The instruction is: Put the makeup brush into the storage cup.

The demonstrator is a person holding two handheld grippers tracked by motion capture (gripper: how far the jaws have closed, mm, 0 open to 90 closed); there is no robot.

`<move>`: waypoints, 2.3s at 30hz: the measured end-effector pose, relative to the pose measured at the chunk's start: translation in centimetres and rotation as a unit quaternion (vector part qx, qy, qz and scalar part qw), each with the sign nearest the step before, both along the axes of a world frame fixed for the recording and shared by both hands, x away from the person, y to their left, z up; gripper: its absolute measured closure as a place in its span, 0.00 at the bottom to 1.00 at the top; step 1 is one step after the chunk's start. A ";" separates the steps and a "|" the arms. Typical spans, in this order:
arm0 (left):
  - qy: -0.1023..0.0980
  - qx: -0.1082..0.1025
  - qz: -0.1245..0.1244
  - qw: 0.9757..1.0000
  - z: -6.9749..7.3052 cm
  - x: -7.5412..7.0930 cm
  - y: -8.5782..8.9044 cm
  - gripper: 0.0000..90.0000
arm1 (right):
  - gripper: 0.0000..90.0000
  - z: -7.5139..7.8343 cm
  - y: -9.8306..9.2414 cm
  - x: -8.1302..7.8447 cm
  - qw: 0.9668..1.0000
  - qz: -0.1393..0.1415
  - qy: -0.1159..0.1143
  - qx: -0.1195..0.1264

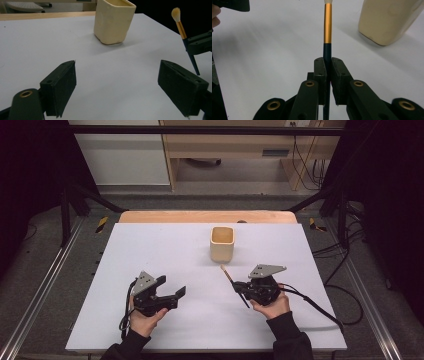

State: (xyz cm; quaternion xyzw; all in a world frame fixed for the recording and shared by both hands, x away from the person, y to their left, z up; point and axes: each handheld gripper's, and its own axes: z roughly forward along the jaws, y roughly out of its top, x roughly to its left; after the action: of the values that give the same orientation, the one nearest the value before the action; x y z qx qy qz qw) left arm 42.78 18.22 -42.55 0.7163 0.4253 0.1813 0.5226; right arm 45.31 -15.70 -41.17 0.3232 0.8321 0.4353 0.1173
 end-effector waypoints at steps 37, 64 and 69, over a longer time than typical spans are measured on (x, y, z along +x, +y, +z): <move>-0.013 -0.075 -0.015 0.997 0.6 1.2 -5.7 0.18 | 0.93 -0.1 0.6 -0.3 0.999 -0.001 -0.024 0.036; -0.014 -0.109 -0.023 0.994 0.2 1.7 -9.1 0.24 | 0.93 0.0 0.6 -0.3 0.999 -0.002 -0.030 0.038; -0.017 -0.119 -0.019 0.993 0.1 1.7 -9.7 0.28 | 0.93 0.0 0.5 -0.3 0.999 -0.001 -0.033 0.040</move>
State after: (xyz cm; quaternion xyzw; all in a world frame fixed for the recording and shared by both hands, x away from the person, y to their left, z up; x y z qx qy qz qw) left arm 44.47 8.54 -42.49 0.6539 0.4208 0.1318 0.6148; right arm 44.99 -15.17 -41.16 0.3139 0.8096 0.4782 0.1317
